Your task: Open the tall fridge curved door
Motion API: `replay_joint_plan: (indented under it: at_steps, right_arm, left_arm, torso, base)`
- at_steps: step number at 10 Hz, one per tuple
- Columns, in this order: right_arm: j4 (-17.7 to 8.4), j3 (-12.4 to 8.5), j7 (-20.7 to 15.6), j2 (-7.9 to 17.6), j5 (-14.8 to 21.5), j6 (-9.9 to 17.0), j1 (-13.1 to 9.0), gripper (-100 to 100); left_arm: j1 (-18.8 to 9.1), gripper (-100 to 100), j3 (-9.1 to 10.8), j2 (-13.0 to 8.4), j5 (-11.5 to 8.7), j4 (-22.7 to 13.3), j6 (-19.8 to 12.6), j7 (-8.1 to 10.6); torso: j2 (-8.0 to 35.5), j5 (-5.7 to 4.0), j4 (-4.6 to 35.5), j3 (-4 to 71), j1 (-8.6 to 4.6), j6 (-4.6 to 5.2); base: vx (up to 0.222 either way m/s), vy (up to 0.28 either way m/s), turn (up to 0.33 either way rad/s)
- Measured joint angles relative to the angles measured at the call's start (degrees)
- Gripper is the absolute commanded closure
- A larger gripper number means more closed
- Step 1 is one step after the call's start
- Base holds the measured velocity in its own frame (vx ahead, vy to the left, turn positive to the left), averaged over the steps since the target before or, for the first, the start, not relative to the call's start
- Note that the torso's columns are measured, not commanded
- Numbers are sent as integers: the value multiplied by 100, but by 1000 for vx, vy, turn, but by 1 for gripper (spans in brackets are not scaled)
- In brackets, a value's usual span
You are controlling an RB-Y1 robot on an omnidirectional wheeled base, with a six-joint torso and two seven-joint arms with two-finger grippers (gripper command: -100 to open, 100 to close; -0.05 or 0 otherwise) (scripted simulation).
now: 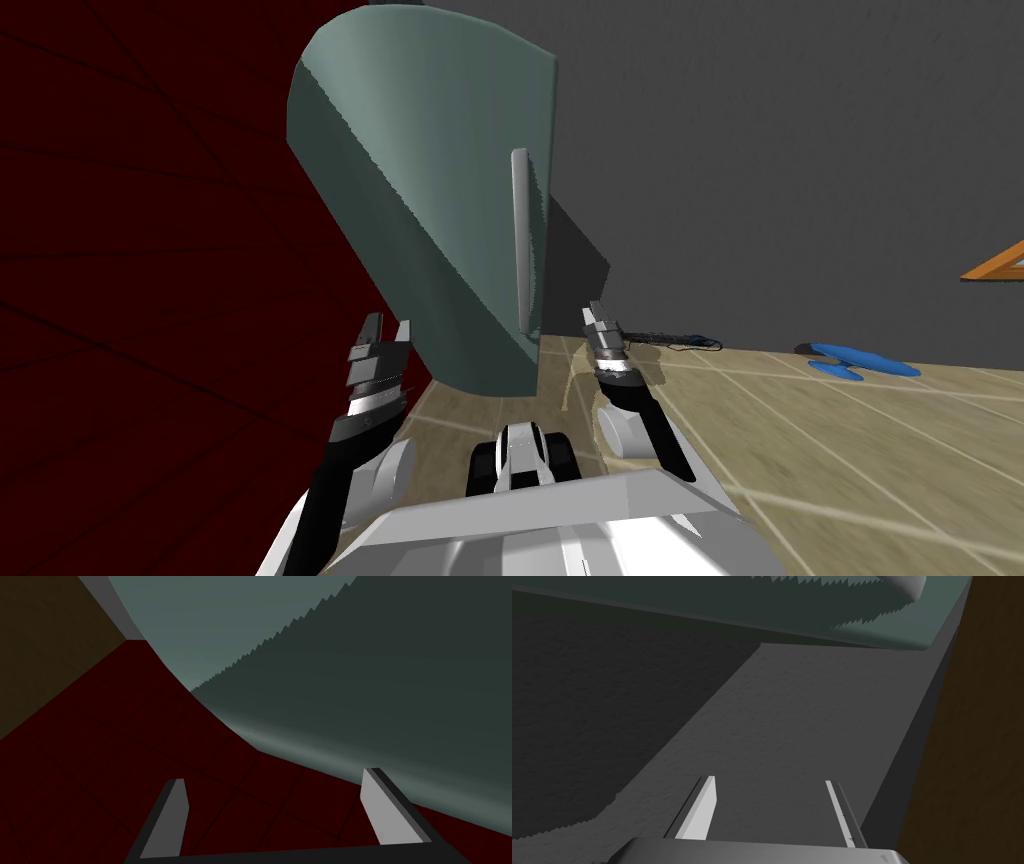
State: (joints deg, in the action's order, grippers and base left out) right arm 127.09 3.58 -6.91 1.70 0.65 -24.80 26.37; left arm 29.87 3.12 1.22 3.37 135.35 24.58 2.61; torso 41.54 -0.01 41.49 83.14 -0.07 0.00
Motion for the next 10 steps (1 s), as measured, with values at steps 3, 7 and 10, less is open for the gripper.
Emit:
replay_joint_plan:
  at_steps: [3,7,10]
  right_arm:
    - [-1,1,0,-1,0,0,0,0]
    - [-1,1,0,-1,0,0,0,0]
    - [-1,1,0,-1,0,0,0,0]
  left_arm:
    - [-155,-100,120,-526,-6,-357,88,-51]
    - [-418,-100,289,-914,9,-995,285,-193]
    - [-555,-100,403,-1024,11,-1402,420,-268]
  torso:
    - [69,-3,76,144,-9,0]
    - [76,3,79,143,17,0]
    - [80,2,81,139,7,0]
  base:
    - [14,-116,32]
    - [29,-149,39]
    - [11,-134,40]
